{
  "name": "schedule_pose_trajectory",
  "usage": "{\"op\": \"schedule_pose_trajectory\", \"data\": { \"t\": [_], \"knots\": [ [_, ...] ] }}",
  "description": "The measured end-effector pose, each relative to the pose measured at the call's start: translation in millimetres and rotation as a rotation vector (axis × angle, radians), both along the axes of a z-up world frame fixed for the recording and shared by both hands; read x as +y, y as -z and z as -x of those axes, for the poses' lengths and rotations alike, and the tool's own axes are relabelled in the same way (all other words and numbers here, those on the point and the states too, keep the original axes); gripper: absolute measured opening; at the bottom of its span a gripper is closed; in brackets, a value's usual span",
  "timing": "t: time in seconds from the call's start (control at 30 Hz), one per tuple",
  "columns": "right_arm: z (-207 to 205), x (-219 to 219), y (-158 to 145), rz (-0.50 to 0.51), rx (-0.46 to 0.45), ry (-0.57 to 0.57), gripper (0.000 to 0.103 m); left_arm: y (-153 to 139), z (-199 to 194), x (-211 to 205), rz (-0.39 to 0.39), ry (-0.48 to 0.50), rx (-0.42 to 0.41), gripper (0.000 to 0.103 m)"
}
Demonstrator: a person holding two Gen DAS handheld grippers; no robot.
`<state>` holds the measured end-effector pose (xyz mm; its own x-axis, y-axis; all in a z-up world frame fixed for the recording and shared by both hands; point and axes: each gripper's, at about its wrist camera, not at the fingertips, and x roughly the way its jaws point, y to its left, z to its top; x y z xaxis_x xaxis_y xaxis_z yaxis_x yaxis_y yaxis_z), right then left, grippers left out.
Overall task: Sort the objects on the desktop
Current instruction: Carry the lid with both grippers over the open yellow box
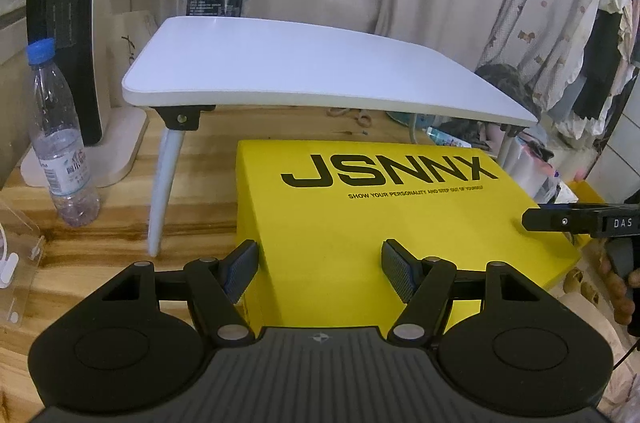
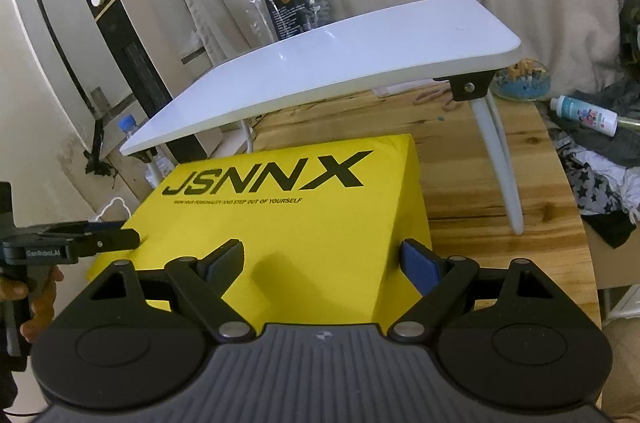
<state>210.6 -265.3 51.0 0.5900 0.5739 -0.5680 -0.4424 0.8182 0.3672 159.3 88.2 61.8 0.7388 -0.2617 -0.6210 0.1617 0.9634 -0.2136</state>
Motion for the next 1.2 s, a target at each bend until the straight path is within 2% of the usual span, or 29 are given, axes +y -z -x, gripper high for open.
{"op": "schedule_pose_trajectory", "data": {
  "t": [0.2, 0.33, 0.57, 1.2],
  "knots": [
    [-2.4, -0.7, 6.0, -0.003, 0.018, 0.002, 0.089, 13.9, -5.4, 1.8, 0.01, -0.008, 0.036, 0.069],
    [-1.1, 6.3, 6.7, 0.029, 0.002, 0.0, 0.089, 23.9, -8.5, 1.5, 0.008, -0.009, 0.056, 0.069],
    [-9.0, 13.3, 28.5, 0.109, 0.029, -0.02, 0.087, 29.6, -11.0, -6.4, -0.029, -0.018, 0.046, 0.07],
    [-45.3, 19.0, 31.7, 0.127, 0.005, 0.003, 0.089, 33.6, -39.5, -5.1, -0.014, -0.055, 0.008, 0.071]
  ]
}}
